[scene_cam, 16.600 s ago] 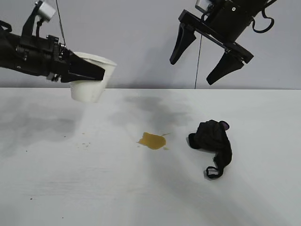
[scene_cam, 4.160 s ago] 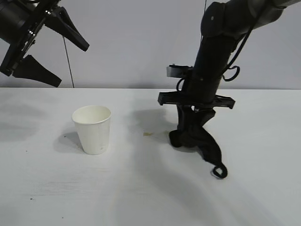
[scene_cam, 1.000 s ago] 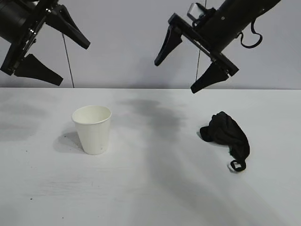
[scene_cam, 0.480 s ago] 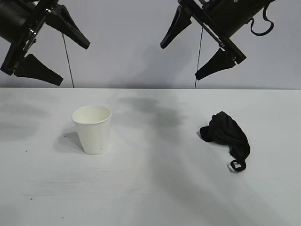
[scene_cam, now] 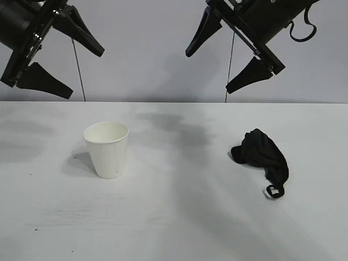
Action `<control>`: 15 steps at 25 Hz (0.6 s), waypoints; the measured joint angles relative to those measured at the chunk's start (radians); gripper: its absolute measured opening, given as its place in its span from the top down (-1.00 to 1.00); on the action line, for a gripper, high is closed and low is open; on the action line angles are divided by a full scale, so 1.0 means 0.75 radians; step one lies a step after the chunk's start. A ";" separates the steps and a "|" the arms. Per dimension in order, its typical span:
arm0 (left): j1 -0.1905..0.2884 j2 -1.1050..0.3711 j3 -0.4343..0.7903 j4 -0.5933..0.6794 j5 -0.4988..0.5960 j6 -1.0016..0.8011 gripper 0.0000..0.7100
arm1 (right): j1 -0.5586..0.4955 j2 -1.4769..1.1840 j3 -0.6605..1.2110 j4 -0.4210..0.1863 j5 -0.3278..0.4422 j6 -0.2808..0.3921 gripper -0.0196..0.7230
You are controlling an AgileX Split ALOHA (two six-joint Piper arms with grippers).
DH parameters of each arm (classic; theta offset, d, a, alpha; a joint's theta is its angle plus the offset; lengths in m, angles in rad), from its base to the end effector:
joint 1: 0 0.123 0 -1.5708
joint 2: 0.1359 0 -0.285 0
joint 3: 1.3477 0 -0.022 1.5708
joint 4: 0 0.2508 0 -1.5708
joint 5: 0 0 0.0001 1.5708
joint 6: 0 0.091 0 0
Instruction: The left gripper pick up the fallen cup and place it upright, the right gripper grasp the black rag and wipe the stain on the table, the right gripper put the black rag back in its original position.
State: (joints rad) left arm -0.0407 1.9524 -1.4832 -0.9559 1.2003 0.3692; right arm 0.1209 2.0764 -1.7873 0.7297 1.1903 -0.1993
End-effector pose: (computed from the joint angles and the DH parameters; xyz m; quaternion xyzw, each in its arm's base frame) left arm 0.3910 -0.0853 0.2399 0.0152 0.9037 -0.4229 0.0649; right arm 0.4310 0.1091 0.2541 -0.0472 0.9349 0.3383 0.0966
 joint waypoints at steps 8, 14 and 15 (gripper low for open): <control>0.000 0.000 0.000 0.000 0.000 0.000 -0.78 | 0.000 0.000 0.000 0.000 0.010 -0.011 -0.92; 0.000 0.000 0.000 0.000 -0.001 0.000 -0.78 | 0.000 0.000 0.000 0.000 -0.002 -0.011 -0.92; 0.000 0.000 0.000 0.000 -0.001 0.000 -0.78 | 0.000 0.000 0.000 0.000 -0.003 -0.011 -0.92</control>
State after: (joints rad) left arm -0.0407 1.9524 -1.4832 -0.9559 1.1994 0.3695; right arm 0.1209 2.0764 -1.7873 0.7297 1.1880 -0.2077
